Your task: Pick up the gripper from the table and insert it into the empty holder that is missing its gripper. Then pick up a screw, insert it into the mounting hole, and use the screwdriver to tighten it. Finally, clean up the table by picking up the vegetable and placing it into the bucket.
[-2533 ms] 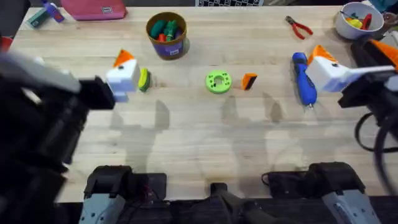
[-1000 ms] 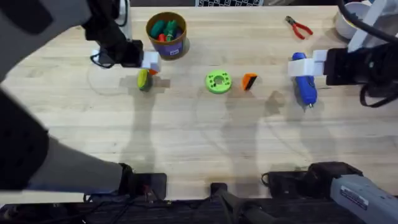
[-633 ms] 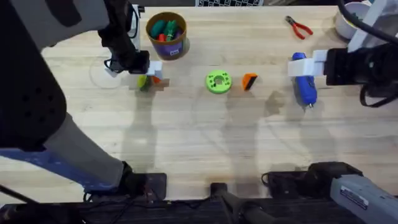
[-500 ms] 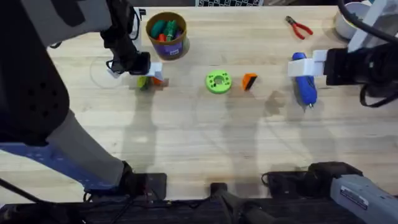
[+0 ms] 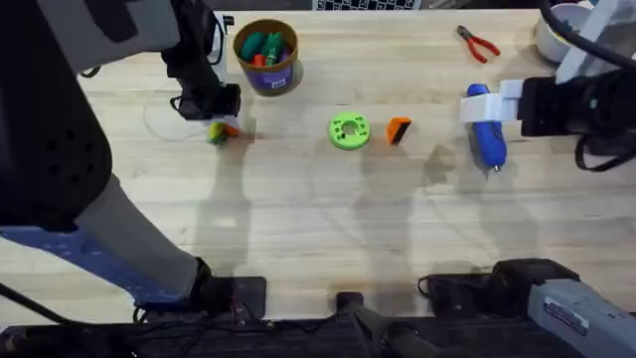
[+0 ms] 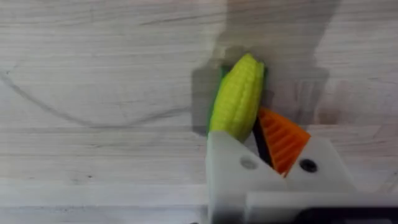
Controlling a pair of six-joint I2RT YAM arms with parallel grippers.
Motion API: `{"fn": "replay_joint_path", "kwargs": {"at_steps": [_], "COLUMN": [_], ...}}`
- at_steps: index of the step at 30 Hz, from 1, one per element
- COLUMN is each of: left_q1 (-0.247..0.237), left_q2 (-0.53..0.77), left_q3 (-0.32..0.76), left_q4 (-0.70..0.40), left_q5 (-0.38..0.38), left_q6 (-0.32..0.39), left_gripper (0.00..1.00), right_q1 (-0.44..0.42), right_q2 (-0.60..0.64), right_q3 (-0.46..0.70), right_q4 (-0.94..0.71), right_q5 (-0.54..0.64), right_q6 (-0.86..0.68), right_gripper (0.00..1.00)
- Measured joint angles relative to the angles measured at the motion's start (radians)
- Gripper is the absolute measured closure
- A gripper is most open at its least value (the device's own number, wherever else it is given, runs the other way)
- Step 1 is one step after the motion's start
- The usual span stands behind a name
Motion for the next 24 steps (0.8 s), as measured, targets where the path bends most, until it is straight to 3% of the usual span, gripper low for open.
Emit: {"fn": "replay_joint_path", "kwargs": {"at_steps": [11,24], "left_q1": [0.000,0.000], "left_q2": [-0.032,-0.482], "left_q3": [0.000,0.000], "left_q4": [-0.003,-0.089], "left_q5": [0.022,0.029], "left_q6": [0.000,0.000], "left_gripper": [0.993,0.993], "right_q1": [0.000,0.000], "right_q2": [0.000,0.000], "right_q3": [0.000,0.000], "right_q4": [0.000,0.000], "right_q5": [0.000,0.000], "right_q6": [0.000,0.000], "right_gripper": [0.009,0.008]}}
